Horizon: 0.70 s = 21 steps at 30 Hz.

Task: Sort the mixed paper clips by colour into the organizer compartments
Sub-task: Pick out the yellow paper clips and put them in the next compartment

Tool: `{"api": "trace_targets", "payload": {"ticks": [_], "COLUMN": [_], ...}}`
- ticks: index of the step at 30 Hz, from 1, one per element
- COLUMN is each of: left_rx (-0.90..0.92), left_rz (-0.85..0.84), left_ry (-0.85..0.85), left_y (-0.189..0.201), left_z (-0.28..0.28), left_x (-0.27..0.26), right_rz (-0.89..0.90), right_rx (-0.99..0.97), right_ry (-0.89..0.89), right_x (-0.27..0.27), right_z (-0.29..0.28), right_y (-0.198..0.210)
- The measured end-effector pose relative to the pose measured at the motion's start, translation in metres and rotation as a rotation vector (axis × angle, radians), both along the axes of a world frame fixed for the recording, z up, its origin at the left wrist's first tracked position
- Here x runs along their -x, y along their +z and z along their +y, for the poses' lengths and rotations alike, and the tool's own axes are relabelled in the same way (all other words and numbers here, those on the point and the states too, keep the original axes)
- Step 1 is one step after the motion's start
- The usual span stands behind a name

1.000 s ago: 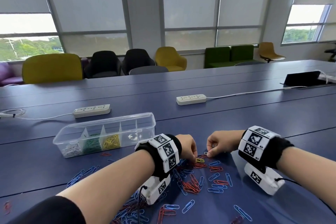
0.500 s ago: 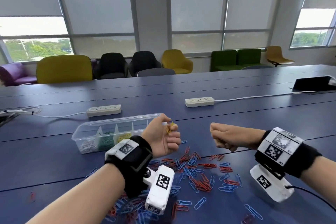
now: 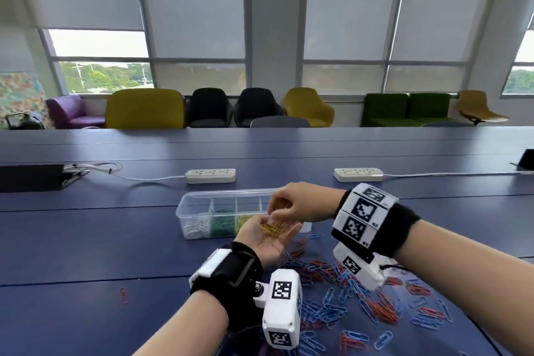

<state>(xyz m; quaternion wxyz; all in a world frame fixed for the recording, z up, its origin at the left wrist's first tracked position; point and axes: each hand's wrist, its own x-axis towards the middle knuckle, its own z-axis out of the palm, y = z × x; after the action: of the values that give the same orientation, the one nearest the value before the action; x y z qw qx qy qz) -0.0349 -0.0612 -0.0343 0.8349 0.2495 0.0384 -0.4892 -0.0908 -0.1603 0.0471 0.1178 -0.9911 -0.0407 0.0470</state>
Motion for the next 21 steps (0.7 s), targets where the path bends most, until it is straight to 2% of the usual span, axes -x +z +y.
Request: {"api": "trace_targets", "payload": {"ticks": [4, 7, 10, 14, 18, 19, 21], "left_rx": [-0.053, -0.159, -0.307, -0.643, -1.258, -1.342, -1.371], "left_rz": [0.057, -0.07, -0.367, -0.801, -1.384, -1.468, -1.572], "left_ry": [0.055, 0.07, 0.123, 0.176, -0.103, -0.158, -0.228], "left_y": [0.003, 0.015, 0.037, 0.053, 0.036, 0.031, 0.027], "left_z": [0.013, 0.02, 0.013, -0.005, -0.008, -0.007, -0.006], "left_x": [-0.021, -0.038, -0.051, -0.069, -0.099, -0.103, -0.106], "right_rz": [-0.149, -0.055, 0.097, 0.107, 0.083, 0.084, 0.088], "right_rx": [-0.171, -0.096, 0.083, 0.008, -0.038, -0.04, -0.034], "right_ry": [-0.065, -0.207, -0.323, -0.342, -0.343, -0.341, -0.341], "right_x": [-0.02, -0.044, -0.06, -0.063, -0.063, -0.064, -0.065], "right_z": [-0.015, -0.04, -0.051, -0.047, -0.051, -0.052, -0.053], "right_y": [0.01, -0.005, -0.04, -0.062, -0.069, -0.071, -0.073]}}
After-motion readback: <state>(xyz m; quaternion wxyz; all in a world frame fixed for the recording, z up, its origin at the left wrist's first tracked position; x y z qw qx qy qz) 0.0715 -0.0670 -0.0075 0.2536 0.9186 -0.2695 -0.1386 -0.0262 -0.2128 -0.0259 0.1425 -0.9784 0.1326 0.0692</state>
